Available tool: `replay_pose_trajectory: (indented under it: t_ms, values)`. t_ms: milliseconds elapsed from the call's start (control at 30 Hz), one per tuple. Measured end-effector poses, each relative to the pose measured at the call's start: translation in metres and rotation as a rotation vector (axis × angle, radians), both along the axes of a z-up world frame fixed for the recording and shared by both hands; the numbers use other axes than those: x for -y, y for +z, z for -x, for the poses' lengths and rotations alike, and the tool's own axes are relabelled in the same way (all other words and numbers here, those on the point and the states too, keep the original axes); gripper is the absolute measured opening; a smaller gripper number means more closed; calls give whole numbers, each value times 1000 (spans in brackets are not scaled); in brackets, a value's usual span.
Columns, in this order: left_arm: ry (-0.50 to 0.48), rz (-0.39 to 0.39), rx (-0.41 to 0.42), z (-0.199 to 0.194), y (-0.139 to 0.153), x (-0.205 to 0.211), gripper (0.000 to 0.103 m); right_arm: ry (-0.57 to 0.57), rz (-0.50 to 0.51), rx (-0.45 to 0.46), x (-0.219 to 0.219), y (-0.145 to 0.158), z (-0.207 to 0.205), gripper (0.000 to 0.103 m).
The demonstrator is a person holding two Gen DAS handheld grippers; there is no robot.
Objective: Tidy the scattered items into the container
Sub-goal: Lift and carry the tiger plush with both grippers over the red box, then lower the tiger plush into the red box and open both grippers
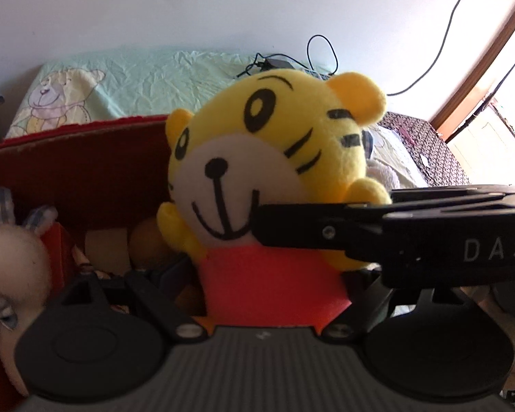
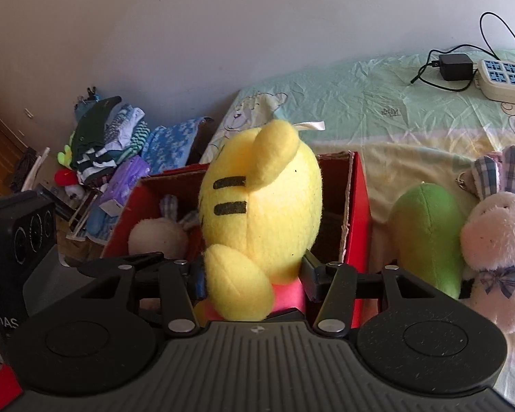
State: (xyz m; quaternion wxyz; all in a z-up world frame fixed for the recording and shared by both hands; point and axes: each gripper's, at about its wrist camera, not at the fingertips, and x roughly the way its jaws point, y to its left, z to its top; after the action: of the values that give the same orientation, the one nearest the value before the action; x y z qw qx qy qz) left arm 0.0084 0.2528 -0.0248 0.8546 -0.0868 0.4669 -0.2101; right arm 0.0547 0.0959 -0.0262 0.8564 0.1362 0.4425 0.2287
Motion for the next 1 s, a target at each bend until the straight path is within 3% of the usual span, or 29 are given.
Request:
replay_pose_trajectory:
  t_ms: [100, 267, 433, 600, 667, 800, 1000]
  values:
    - [-41, 13, -3, -2, -6, 0, 85, -31, 59, -11, -6, -9, -2, 53]
    - [-70, 20, -13, -4, -13, -1, 85, -29, 166, 64, -22, -12, 3, 53]
    - [-89, 58, -32, -3, -15, -1, 85, -83, 167, 65, -18, -7, 5, 59]
    - [-120, 52, -25, 1, -15, 9, 87, -147, 168, 156, -11, 18, 17, 58]
    - [-120, 40, -14, 2, -15, 13, 87, -165, 154, 183, -8, 28, 20, 54]
    - [-117, 54, -25, -1, -17, 11, 87, -141, 53, 154, -8, 33, 19, 34]
    - [-128, 50, -10, 10, -11, 6, 87, -104, 67, 85, -25, 18, 11, 28]
